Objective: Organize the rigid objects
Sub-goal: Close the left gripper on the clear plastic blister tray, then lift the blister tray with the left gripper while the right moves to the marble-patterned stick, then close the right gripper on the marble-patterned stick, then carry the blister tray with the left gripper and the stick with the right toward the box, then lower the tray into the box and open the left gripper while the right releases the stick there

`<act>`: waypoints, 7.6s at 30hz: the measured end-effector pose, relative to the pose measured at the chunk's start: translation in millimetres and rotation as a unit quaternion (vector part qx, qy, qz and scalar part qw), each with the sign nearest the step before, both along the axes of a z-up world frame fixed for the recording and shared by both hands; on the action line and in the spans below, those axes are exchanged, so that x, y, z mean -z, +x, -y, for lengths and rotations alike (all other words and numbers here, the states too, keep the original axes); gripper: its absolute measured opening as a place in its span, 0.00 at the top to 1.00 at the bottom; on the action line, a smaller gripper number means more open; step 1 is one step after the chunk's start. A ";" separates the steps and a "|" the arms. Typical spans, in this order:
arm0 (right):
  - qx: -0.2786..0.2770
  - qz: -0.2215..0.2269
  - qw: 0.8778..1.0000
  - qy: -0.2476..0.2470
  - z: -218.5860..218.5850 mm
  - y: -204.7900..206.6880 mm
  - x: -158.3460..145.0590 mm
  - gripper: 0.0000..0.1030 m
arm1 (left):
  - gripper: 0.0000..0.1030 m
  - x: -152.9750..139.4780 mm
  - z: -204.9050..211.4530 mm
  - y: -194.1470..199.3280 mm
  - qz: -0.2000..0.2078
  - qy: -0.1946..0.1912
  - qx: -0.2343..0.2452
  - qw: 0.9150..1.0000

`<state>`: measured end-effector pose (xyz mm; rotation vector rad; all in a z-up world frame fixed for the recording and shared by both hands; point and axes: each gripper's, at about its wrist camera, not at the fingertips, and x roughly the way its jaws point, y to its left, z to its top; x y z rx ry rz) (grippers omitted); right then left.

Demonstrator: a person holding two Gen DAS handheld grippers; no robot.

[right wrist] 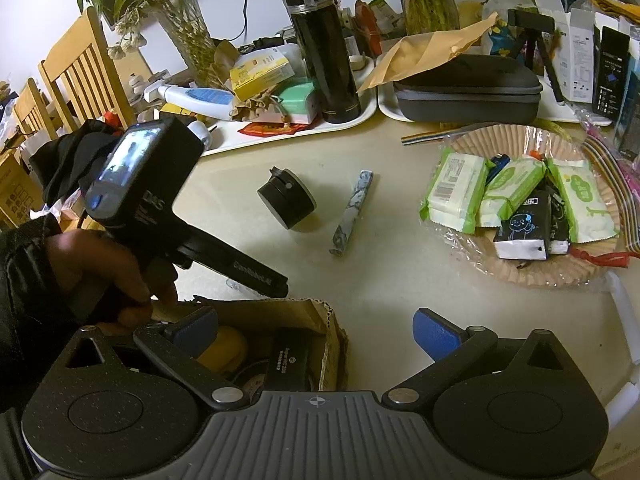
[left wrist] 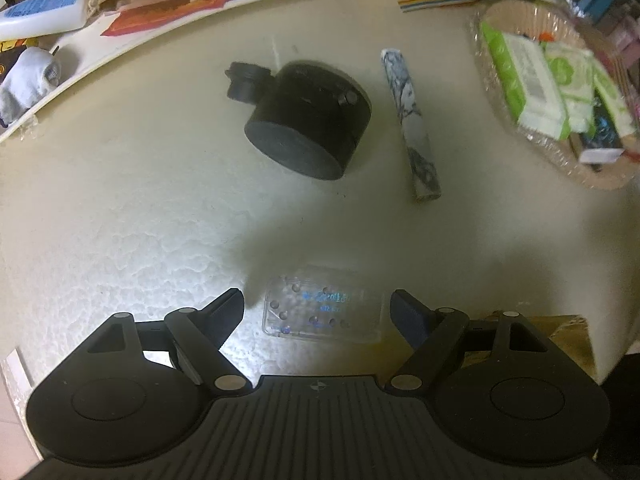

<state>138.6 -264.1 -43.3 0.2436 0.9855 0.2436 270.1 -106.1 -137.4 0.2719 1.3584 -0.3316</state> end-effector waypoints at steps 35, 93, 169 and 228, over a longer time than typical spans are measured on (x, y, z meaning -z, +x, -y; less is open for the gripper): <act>0.002 -0.001 1.000 -0.026 -4.5 9.0 4.2 0.00 | 0.35 -82.0 -43.4 -52.8 0.183 -0.074 -0.008 0.980; -0.099 0.008 0.991 -0.087 -38.5 125.7 53.6 0.22 | 0.35 -129.4 -130.4 -177.7 0.317 -0.136 -0.054 0.937; -0.072 0.077 0.994 -0.016 -26.9 47.2 -15.2 0.84 | 0.35 -108.9 -112.2 -178.4 0.242 -0.139 -0.064 0.958; -0.106 0.045 0.993 -0.041 -49.7 -38.1 -4.8 0.00 | 0.27 -124.2 -96.4 -235.5 0.311 -0.077 -0.040 0.946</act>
